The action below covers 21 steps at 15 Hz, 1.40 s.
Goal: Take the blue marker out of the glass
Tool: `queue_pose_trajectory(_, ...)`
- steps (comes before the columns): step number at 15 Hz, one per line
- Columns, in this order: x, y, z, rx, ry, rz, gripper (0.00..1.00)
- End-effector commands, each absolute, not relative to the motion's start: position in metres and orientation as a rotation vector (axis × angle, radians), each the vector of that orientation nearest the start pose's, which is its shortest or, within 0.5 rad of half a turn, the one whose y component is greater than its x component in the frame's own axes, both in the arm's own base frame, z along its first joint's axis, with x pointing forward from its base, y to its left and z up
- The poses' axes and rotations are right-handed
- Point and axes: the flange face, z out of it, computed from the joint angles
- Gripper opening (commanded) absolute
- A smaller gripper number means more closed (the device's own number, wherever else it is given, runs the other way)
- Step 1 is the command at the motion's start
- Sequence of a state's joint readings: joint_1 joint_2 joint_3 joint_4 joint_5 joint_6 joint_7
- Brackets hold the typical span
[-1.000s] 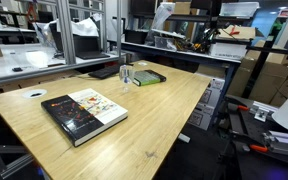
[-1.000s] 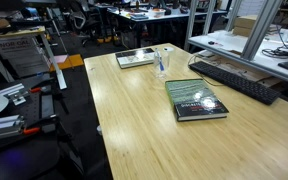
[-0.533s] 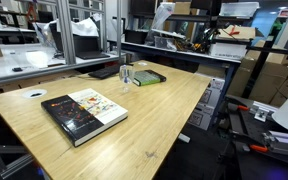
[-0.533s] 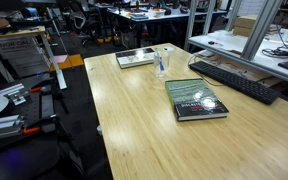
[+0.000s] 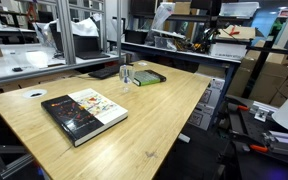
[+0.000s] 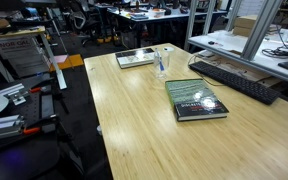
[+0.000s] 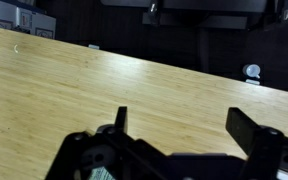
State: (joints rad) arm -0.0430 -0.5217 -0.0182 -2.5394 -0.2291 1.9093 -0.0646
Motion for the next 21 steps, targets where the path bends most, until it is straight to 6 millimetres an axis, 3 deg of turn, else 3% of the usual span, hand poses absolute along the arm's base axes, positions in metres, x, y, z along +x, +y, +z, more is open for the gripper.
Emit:
queue_pose_trajectory(1, 0.371, -0.039, 0.443, -3.327, -0.157, 0.201, 1.00)
queue_pose_trajectory(3, 0.371, -0.039, 0.443, -3.327, -0.157, 0.201, 1.00)
queue_pose_trajectory(6, 0.385, -0.021, 0.432, -3.311, -0.092, 0.248, 1.00)
queue_pose_trajectory(11, 0.436, 0.046, 0.407, -3.249, 0.191, 0.326, 1.00)
queue_pose_trajectory(14, 0.472, 0.076, 0.408, -3.146, 0.425, 0.300, 1.00)
queue_pose_trajectory(17, 0.502, 0.086, 0.412, -3.044, 0.665, 0.287, 1.00)
queue_pose_trajectory(21, 0.527, 0.090, 0.415, -2.912, 0.988, 0.291, 1.00)
